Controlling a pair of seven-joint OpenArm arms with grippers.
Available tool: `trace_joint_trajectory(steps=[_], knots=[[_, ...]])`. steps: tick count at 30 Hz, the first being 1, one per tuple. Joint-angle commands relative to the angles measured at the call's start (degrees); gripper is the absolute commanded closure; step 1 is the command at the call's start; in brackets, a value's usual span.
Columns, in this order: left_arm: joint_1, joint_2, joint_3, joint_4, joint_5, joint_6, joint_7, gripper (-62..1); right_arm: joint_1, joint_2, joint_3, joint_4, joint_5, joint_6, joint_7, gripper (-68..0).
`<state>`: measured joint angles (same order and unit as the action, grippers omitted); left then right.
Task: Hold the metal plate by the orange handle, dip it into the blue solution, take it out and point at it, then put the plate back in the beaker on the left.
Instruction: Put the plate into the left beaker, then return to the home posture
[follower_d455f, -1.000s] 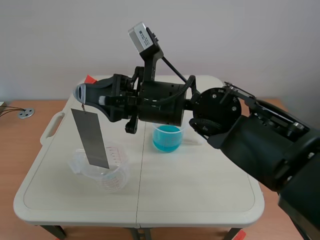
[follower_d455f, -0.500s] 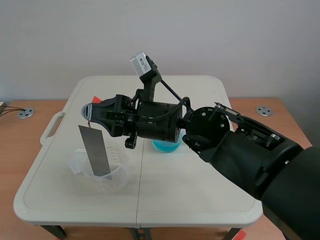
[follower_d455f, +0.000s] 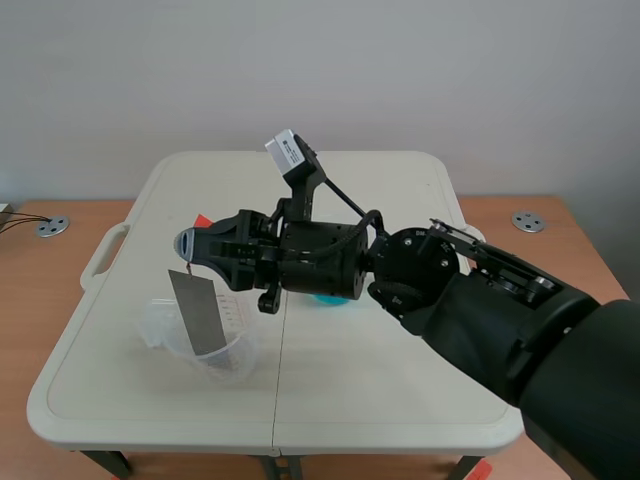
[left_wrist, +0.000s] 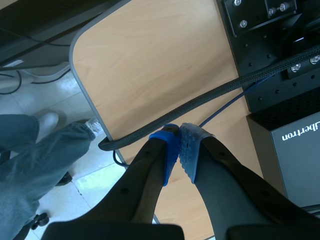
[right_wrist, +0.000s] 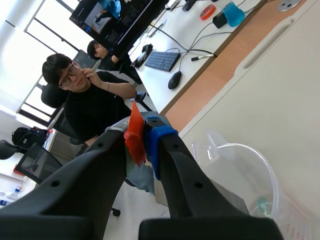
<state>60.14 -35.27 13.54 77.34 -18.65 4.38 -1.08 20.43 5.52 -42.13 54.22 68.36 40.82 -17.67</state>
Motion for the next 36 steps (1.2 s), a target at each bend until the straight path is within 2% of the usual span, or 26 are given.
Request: trace_joint_trajectory(steps=[1,6,11,14,15,17,20,23,26,29,35,36], knots=[[0.6,0.0,0.0,0.2,0.0,-0.3,-0.3,-2.7,1.5,-0.4,0.2,-0.3,-0.8,0.2,-0.2,-1.5],[0.6,0.0,0.0,0.2,0.0,-0.3,-0.3,-2.8,1.5,-0.1,0.2,-0.4,-2.0,0.2,0.3,-2.1],[0.6,0.0,0.0,0.2,0.0,-0.3,-0.3,-2.8,1.5,-0.1,0.2,-0.4,-3.1,0.2,0.5,-13.8],[0.6,0.0,0.0,0.2,0.0,-0.3,-0.3,-6.0,1.5,-0.1,0.2,-0.4,-3.7,0.2,0.5,-14.4],[0.6,0.0,0.0,0.2,0.0,-0.3,-0.3,-9.2,1.5,-0.1,0.2,-0.4,-3.8,0.2,0.4,-14.9],[0.6,0.0,0.0,0.2,0.0,-0.3,-0.3,-19.3,1.7,0.0,0.2,-0.4,-3.9,0.2,0.5,-22.7],[0.6,0.0,0.0,0.2,0.0,-0.2,-0.3,-42.3,2.3,0.2,0.2,-0.4,-3.9,0.2,0.5,-37.8],[0.6,0.0,0.0,0.2,-0.4,-0.2,0.8,-62.3,3.4,0.4,0.3,-0.4,-4.0,0.1,0.5,-41.5],[0.6,0.1,0.0,0.2,-1.7,1.1,1.0,-62.3,4.5,0.9,0.6,-0.4,-4.1,0.1,0.7,-41.6],[0.6,0.0,0.0,0.2,-1.7,2.0,1.2,-62.3,5.4,1.4,1.0,-0.4,-4.1,-0.8,1.0,-41.6],[0.6,0.0,0.0,0.2,-1.7,1.9,1.1,-62.3,6.1,2.1,2.7,-0.4,-4.1,-0.9,2.2,-41.6],[0.6,0.0,0.0,0.2,-1.7,1.9,1.1,-62.3,6.1,2.1,2.9,-0.4,-4.1,-0.9,2.2,-43.3]])
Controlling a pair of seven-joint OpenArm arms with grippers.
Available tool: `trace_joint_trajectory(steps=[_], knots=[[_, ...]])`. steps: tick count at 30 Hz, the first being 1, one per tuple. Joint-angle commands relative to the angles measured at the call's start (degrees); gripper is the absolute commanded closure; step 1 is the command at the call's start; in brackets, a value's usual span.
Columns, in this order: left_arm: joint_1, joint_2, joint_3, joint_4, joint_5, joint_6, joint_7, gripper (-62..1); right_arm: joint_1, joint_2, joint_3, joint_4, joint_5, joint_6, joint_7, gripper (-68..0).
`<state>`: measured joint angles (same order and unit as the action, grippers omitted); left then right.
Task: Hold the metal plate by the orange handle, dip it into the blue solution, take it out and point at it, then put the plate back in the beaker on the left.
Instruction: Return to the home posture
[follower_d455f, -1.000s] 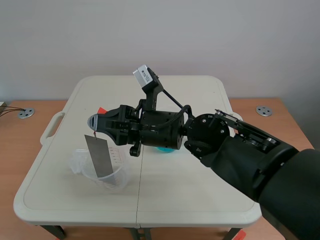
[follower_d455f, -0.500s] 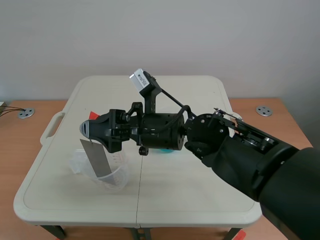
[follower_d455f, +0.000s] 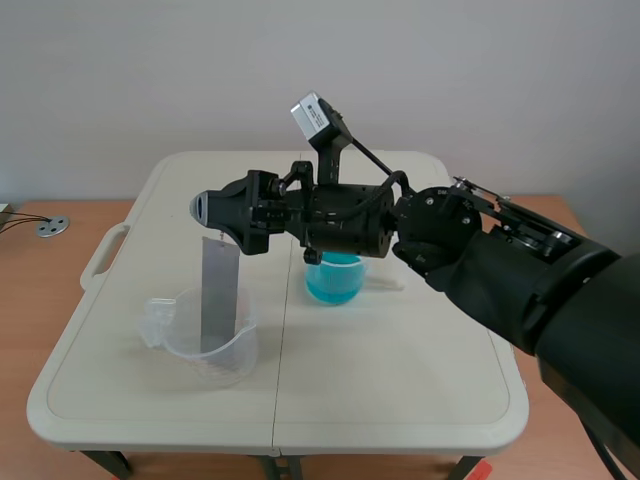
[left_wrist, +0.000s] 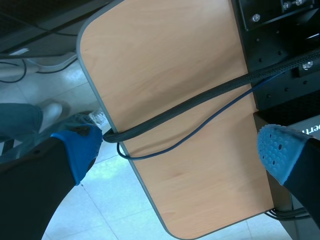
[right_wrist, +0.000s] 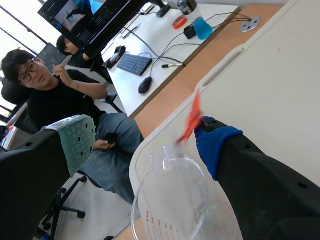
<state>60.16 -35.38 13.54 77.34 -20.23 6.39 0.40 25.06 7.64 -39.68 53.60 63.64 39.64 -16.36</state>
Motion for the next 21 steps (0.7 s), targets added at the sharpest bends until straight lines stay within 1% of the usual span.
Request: trace_joint_trajectory(steps=[1,3,6,8,12,16,19,21], knots=[[0.6,0.1,0.0,0.2,-0.1,-0.1,-0.3,-62.3,1.5,0.0,0.6,0.2,0.6,0.2,0.9,-45.8],[0.6,0.1,0.0,0.2,-0.2,-0.1,-0.3,-62.3,1.6,0.0,0.6,0.2,0.6,0.2,0.9,-50.2],[0.6,0.1,0.0,0.2,-0.2,0.1,0.5,-62.3,1.8,0.0,0.6,0.2,0.4,0.3,0.9,-53.8],[0.6,0.1,-0.1,0.2,-0.1,1.4,0.7,-62.3,1.8,0.0,0.6,0.2,0.4,0.3,0.9,-56.4],[0.6,0.1,0.0,0.2,1.2,1.6,0.8,-62.3,1.8,0.0,0.6,0.2,0.3,0.3,0.9,-65.4],[0.6,0.1,0.0,0.2,1.1,1.6,0.8,-62.3,1.8,0.6,0.6,0.2,-1.1,0.3,0.9,-66.3],[0.7,0.1,0.0,0.2,1.1,1.6,2.8,-62.3,1.8,2.2,0.7,0.7,-1.1,0.3,1.4,-66.3],[0.6,0.1,0.0,0.2,1.4,1.6,2.9,-62.3,1.7,3.3,1.3,1.2,-1.0,0.3,1.6,-66.3]])
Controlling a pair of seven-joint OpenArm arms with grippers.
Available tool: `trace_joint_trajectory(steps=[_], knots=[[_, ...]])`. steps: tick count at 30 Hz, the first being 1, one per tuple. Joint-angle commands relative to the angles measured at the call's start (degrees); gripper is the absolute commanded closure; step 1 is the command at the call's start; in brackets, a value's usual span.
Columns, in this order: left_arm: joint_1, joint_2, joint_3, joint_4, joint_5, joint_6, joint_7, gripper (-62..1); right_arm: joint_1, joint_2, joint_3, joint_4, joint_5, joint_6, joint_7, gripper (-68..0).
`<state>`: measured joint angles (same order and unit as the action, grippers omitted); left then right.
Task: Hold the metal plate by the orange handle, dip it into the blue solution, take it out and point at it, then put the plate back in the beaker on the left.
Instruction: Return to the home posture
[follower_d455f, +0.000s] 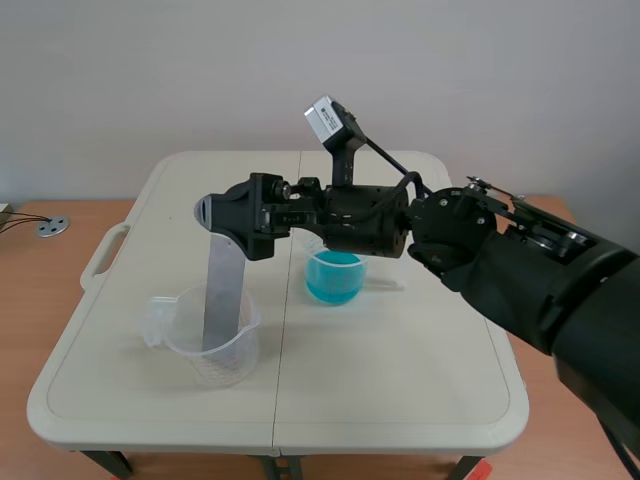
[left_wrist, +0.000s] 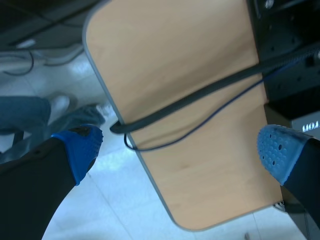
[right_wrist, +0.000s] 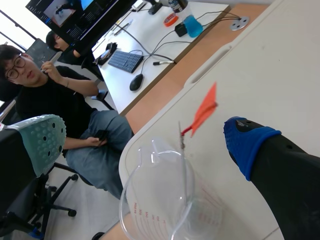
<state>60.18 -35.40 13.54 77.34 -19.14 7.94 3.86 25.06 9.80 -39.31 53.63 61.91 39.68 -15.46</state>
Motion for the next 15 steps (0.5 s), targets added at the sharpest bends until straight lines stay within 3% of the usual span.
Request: trace_joint_trajectory(steps=[1,11,15], knots=[[0.6,0.1,0.0,0.2,0.3,0.1,-0.6,-62.3,1.6,1.6,1.3,1.6,0.7,0.2,0.9,-66.3],[-0.3,0.0,0.0,0.2,0.4,-0.1,-2.5,-62.3,-1.6,9.3,6.3,11.0,0.0,0.2,0.8,-66.3],[-1.5,-0.2,-0.4,0.2,3.8,2.1,-2.1,-62.3,-5.9,12.1,9.8,17.9,-3.5,-0.8,0.9,-66.3]])
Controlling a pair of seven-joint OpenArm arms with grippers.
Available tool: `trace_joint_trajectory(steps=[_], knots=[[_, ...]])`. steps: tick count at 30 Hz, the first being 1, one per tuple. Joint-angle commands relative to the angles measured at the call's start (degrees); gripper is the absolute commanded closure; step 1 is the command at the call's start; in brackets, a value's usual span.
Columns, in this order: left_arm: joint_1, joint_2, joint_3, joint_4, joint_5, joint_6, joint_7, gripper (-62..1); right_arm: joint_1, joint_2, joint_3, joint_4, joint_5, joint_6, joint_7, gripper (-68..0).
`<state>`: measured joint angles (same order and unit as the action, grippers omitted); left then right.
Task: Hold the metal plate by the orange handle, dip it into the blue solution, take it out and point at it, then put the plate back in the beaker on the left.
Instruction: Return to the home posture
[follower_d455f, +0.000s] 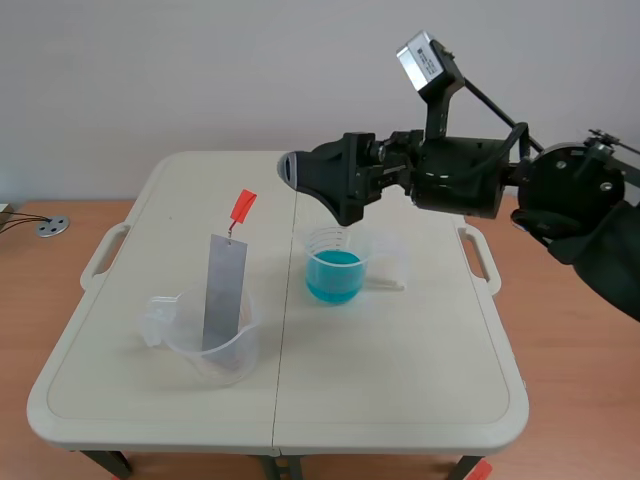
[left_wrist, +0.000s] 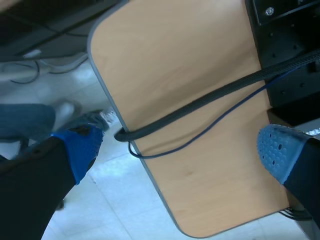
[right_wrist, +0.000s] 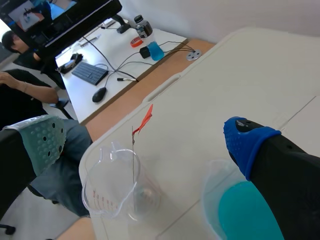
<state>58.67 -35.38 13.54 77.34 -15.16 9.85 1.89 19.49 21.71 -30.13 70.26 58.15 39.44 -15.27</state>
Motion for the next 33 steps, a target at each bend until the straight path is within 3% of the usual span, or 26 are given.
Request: trace_joint_trajectory(steps=[1,5,10,24,33], knots=[[0.0,-0.4,-0.7,0.2,-0.2,0.0,-0.1,-62.3,-1.7,0.9,1.6,3.1,-0.6,-1.1,0.7,-66.3],[0.0,-0.7,-0.7,0.3,-0.5,-0.5,-1.0,-62.3,-7.1,3.1,5.6,9.7,-6.3,-2.6,3.1,-66.3],[-2.7,-0.7,-1.0,1.9,-0.8,-0.5,-10.4,-62.3,-13.4,5.2,9.8,15.9,-12.7,-3.7,5.2,-66.3],[-11.3,-1.4,-10.5,21.3,0.0,-0.1,-15.1,-62.3,-27.8,6.5,20.2,25.1,-26.7,-5.4,10.5,-66.3],[-10.2,-3.0,-11.5,35.8,3.0,-0.1,-15.0,-62.3,-35.9,6.5,25.5,30.7,-29.9,-5.9,12.2,-66.3]])
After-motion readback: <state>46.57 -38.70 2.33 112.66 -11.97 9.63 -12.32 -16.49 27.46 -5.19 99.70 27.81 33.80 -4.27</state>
